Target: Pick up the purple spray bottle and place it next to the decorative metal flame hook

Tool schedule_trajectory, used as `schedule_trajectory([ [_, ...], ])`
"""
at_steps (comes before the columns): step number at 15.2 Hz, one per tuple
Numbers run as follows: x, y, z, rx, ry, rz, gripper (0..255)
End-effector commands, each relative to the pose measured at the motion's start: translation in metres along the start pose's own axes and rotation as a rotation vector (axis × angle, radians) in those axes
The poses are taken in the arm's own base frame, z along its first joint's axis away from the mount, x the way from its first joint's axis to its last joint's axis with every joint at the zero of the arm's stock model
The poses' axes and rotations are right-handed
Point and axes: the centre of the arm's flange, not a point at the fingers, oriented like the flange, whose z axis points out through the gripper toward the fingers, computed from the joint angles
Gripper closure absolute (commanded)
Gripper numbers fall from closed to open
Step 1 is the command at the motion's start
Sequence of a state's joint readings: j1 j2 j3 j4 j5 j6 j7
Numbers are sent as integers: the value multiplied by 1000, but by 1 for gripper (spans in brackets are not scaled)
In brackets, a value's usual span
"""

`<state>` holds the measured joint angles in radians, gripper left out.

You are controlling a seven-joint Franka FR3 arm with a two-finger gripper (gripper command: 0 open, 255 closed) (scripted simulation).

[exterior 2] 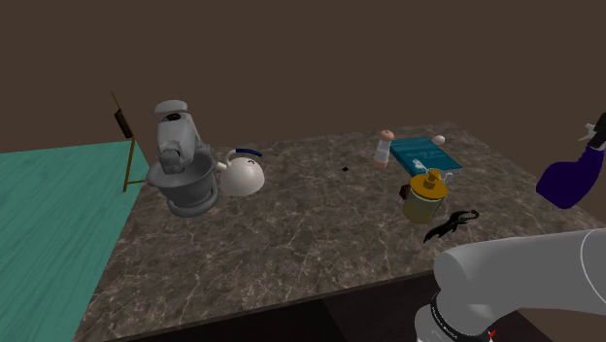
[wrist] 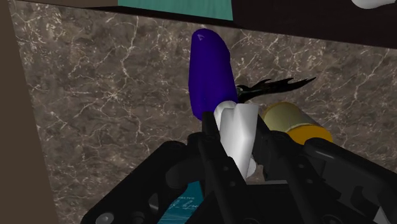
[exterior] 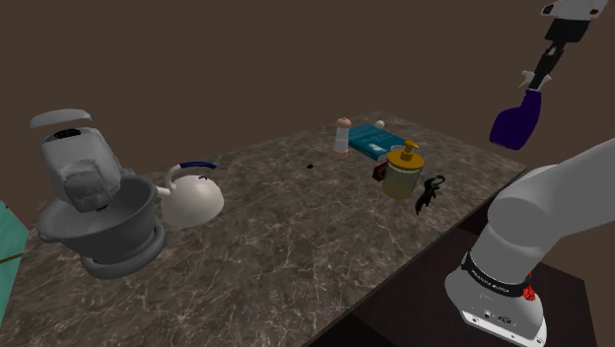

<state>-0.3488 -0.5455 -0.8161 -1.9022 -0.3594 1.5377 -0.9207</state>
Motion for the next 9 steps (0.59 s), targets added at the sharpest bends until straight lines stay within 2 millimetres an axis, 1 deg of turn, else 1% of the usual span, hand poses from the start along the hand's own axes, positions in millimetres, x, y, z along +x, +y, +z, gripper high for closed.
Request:
schedule_trajectory([
  [1,0,-1,12,0,0,0,255],
  [9,-2,-1,54,0,0,0,255],
])
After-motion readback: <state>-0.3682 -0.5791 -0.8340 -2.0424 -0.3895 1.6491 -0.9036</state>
